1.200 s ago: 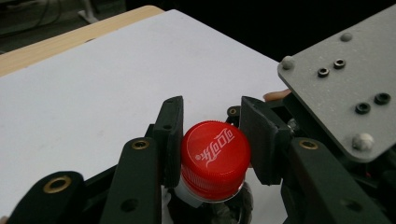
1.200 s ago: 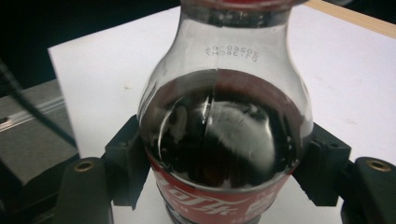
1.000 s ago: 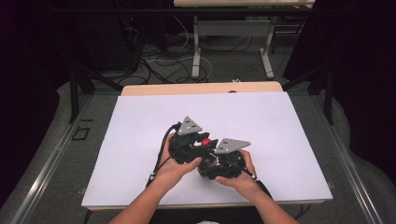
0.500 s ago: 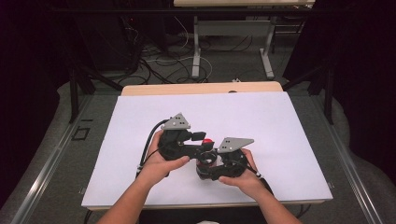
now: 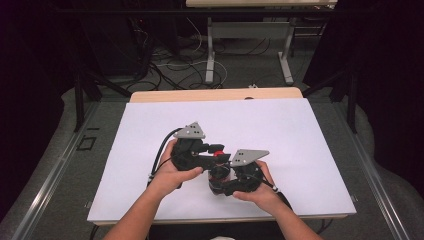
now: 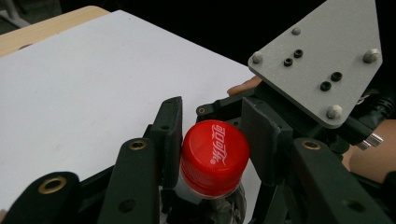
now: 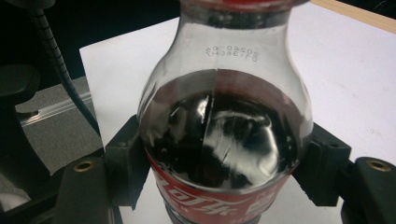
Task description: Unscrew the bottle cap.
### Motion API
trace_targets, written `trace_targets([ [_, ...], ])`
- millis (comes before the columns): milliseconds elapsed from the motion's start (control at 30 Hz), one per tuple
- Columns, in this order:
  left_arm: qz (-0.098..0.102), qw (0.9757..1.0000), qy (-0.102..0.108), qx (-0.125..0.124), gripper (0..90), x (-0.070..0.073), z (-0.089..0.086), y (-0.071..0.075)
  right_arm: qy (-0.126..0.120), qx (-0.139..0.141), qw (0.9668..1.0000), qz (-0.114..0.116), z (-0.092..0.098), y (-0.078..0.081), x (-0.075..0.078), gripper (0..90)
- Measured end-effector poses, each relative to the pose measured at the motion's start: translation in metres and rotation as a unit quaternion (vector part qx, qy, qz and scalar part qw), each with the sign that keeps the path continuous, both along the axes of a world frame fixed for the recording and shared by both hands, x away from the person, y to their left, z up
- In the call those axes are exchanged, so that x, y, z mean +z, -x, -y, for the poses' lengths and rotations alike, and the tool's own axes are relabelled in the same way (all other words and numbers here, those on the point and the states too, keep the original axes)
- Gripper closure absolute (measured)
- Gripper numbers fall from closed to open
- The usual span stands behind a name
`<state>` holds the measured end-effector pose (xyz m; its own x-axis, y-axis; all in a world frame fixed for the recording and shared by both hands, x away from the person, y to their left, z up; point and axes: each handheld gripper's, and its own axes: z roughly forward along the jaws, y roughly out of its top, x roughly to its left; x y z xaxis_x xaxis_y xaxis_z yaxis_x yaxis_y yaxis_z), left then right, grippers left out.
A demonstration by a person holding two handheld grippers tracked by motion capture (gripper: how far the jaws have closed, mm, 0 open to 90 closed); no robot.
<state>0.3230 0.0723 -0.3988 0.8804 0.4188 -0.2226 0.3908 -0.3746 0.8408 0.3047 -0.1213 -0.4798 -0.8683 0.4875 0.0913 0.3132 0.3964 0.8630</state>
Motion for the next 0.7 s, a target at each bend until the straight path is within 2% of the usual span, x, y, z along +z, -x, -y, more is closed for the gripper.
trace_targets([
  [100,0.006,0.9999,-0.005,0.014,60.6,0.001,0.003,0.002,0.004,-0.004,1.0,-0.003,0.001,0.0,0.0,29.6],
  [133,0.01,0.9996,-0.014,0.024,60.8,0.001,0.005,0.004,0.001,-0.007,1.0,0.001,0.001,-0.001,0.0,29.6],
  [167,0.01,0.9996,-0.014,0.024,60.9,0.001,0.005,0.004,0.004,-0.009,0.9999,0.004,0.001,-0.001,0.0,29.6],
  [200,0.018,0.9988,-0.02,0.042,61.0,0.002,0.008,0.007,0.007,-0.008,0.9999,0.004,0.001,-0.001,0.0,29.6],
  [233,0.018,0.9988,-0.02,0.042,61.0,0.002,0.008,0.007,0.008,-0.01,0.9999,0.003,0.001,-0.001,-0.001,29.6],
  [333,0.028,0.997,-0.034,0.064,61.1,0.004,0.012,0.011,0.008,-0.024,0.9996,0.012,-0.001,0.0,-0.001,29.6],
  [400,0.019,0.9958,-0.037,0.082,60.8,0.005,0.014,0.013,0.012,-0.026,0.9995,0.015,-0.001,0.0,-0.001,29.6],
  [433,0.02,0.9955,-0.032,0.087,60.5,0.006,0.015,0.014,0.013,-0.025,0.9994,0.019,0.0,0.001,0.0,29.6],
  [467,0.022,0.9954,-0.032,0.087,59.2,0.007,0.015,0.015,0.013,-0.024,0.9995,0.014,0.0,0.001,0.001,29.6],
  [533,0.024,0.9967,-0.015,0.077,52.9,0.012,0.013,0.015,0.005,-0.025,0.9996,0.011,0.0,0.001,0.0,29.6],
  [633,0.025,0.9971,-0.013,0.071,51.8,0.015,0.009,0.015,0.013,-0.016,0.9998,0.007,0.002,0.0,0.0,29.5],
  [700,0.029,0.9978,-0.015,0.057,51.8,0.016,0.006,0.014,0.006,-0.016,0.9998,0.011,0.001,0.0,-0.001,29.6],
])
